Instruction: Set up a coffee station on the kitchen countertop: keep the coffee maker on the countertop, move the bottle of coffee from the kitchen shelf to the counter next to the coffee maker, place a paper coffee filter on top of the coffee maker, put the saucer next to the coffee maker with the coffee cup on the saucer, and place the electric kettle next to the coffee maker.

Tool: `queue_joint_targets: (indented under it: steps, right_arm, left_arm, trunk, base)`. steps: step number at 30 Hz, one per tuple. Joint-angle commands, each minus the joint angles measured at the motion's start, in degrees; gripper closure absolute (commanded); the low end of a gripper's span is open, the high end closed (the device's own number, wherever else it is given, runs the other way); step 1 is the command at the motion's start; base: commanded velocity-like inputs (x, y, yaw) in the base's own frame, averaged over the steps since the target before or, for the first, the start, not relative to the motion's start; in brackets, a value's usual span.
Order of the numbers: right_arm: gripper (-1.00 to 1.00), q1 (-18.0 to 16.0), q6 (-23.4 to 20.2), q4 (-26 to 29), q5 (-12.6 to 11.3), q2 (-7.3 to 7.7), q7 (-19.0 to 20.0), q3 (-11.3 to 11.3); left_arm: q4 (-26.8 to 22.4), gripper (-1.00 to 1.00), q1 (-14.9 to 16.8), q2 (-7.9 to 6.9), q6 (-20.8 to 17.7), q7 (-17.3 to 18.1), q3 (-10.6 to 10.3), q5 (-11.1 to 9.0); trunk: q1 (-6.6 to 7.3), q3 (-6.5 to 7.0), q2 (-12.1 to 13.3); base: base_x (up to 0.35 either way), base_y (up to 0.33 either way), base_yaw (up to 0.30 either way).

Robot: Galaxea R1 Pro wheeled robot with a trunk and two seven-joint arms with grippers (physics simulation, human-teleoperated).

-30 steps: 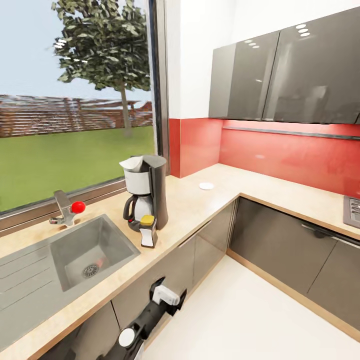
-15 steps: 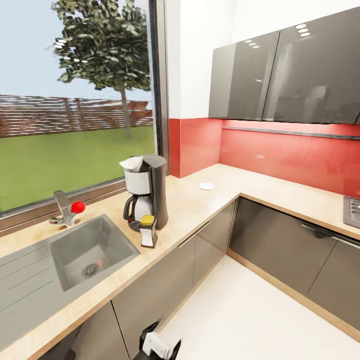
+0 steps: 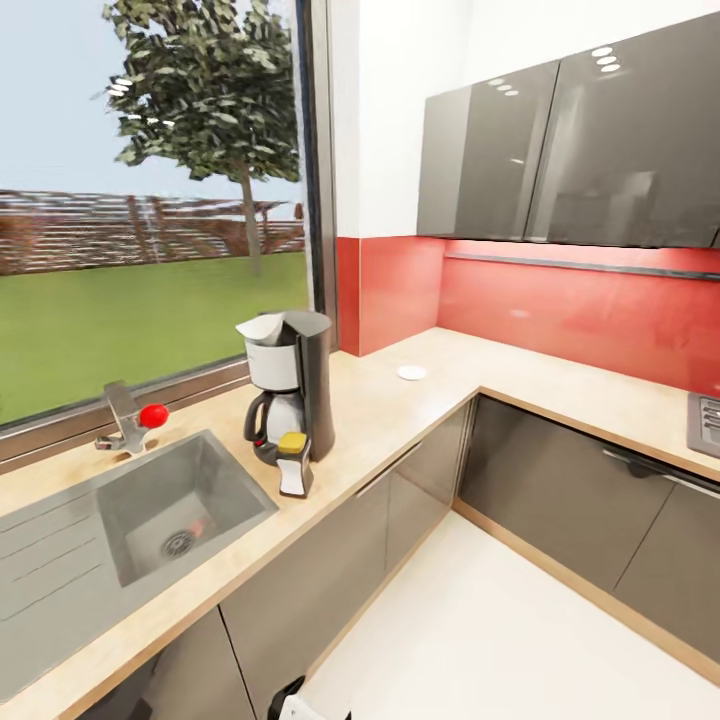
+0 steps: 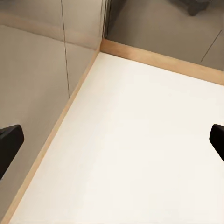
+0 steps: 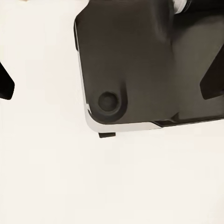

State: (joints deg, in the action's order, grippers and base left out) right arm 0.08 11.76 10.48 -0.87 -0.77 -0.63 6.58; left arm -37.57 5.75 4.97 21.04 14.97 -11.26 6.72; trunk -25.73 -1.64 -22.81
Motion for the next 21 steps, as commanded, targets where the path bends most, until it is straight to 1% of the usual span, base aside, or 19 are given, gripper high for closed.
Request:
queue_joint_targets:
  steps: [1,8,10,16,21]
  right_arm:
    - [-1.0,0.01,0.11,0.11,-0.09,-0.03,0.01,0.27]
    - [-1.0,0.01,0.11,0.23,-0.09,0.13,0.01,0.36]
    - [-1.0,0.01,0.11,0.24,-0.09,0.14,0.01,0.36]
    - [-1.0,0.01,0.11,0.24,-0.09,0.16,0.09,0.37]
    - [-1.0,0.01,0.11,0.24,-0.09,0.16,0.1,0.37]
  left_arm:
    - [0.06,-1.0,0.04,0.03,0.27,-0.03,0.11,0.6]
    - [0.09,-1.0,0.05,0.04,0.29,-0.11,0.1,0.57]
    - [0.11,-1.0,0.05,0.04,0.29,-0.11,0.1,0.57]
    - [0.13,-1.0,0.05,0.11,0.26,-0.05,0.03,0.64]
    - [0.13,-1.0,0.05,0.12,0.23,-0.1,0.02,0.66]
  trunk:
    - [-0.05,-0.12,-0.11]
    - [-0.05,-0.11,-0.11]
    - [-0.05,-0.09,-0.11]
    - [-0.05,0.07,-0.11]
    - [-0.05,0.23,-0.11]
  base:
    - [0.19,-0.129,0.0]
    - [0.225,-0.154,-0.003]
    - [0.22,-0.189,-0.103]
    - [0.161,-0.229,-0.207]
    - [0.05,-0.264,-0.249]
